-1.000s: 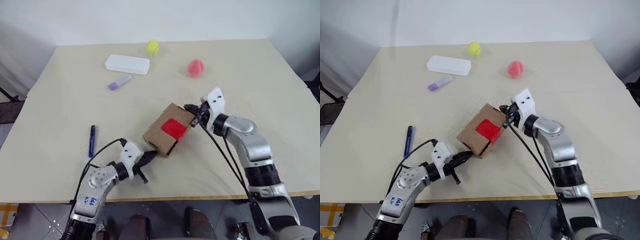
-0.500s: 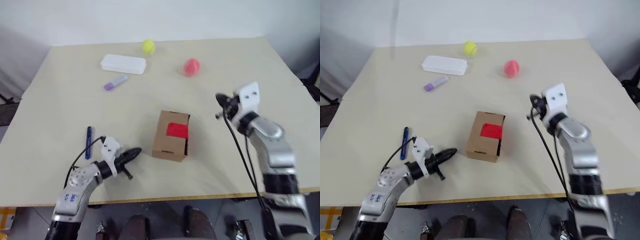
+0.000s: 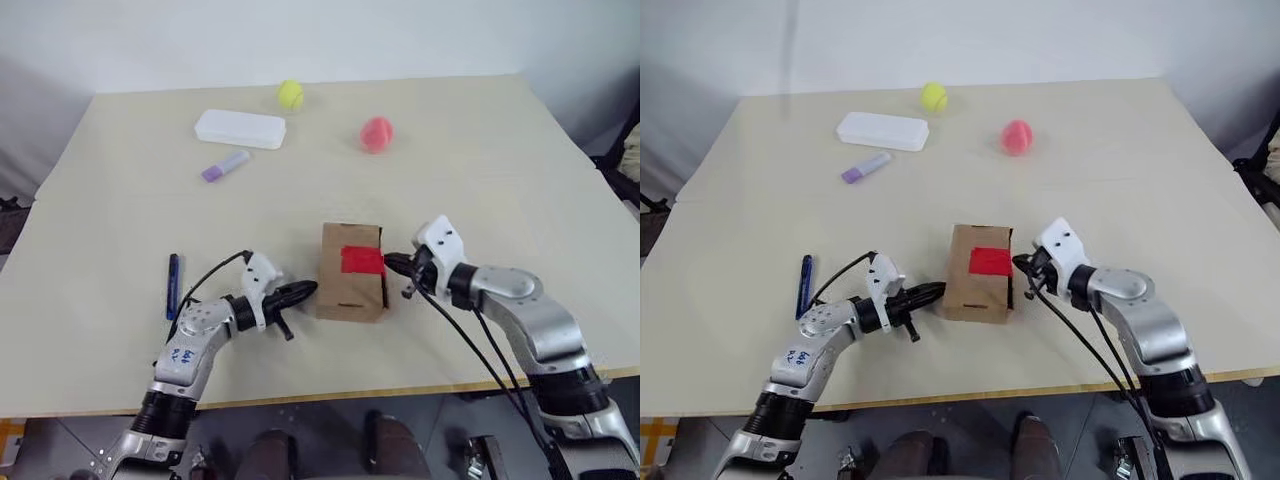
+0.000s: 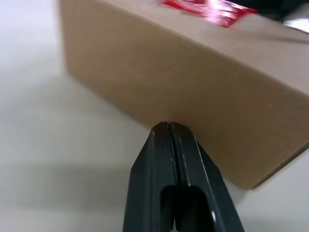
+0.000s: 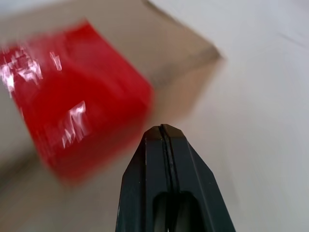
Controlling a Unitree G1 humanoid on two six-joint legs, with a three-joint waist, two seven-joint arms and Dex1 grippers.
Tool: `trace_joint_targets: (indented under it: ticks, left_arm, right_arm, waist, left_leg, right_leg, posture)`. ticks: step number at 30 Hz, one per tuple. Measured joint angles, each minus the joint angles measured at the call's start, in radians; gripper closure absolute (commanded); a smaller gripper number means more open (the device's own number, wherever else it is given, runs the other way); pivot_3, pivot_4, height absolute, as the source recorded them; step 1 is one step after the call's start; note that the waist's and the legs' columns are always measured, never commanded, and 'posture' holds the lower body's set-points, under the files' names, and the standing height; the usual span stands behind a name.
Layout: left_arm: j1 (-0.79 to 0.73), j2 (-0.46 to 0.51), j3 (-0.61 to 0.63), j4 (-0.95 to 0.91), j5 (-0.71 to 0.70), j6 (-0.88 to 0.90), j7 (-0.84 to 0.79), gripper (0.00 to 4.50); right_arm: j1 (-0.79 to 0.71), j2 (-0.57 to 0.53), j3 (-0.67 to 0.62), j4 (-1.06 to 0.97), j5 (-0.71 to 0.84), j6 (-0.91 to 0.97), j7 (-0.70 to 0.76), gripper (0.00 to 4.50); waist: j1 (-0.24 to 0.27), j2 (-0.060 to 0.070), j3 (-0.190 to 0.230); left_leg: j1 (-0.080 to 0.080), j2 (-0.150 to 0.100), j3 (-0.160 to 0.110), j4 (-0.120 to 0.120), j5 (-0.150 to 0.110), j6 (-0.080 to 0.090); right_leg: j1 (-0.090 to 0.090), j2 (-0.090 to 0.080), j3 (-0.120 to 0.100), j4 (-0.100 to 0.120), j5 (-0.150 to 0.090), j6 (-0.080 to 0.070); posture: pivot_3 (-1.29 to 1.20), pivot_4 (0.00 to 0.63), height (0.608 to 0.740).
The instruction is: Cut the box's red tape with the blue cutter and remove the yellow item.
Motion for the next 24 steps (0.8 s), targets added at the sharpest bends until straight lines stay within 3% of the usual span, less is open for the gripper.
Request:
trace_joint_targets:
  ticks: [18, 24]
  left_arm:
    - [0.005, 0.014, -0.075, -0.084, -0.016, 0.101, -0.083, 4.47]
    - [0.048, 0.035, -0.061, -0.148, -0.017, 0.107, -0.060, 4.47]
  right_arm:
    - [-0.088, -0.007, 0.063, 0.175, -0.111, -0.146, 0.131, 4.50]
    - [-0.094, -0.021, -0.017, 0.241, -0.179, -0.243, 0.001, 4.50]
  waist:
    - [0.000, 0.000, 0.000]
    - [0.000, 0.000, 0.000]
  left_leg:
    - [-0.001, 0.000, 0.000, 0.005, -0.003, 0.000]
    - [-0.001, 0.001, 0.000, 0.007, -0.003, 0.000]
  right_leg:
    - [0.000, 0.000, -0.001, 0.001, 0.000, 0.001]
    - [0.000, 0.000, -0.001, 0.002, 0.000, 0.001]
  posture:
    - [0.00, 0.150, 0.740]
    - [0.00, 0.150, 0.740]
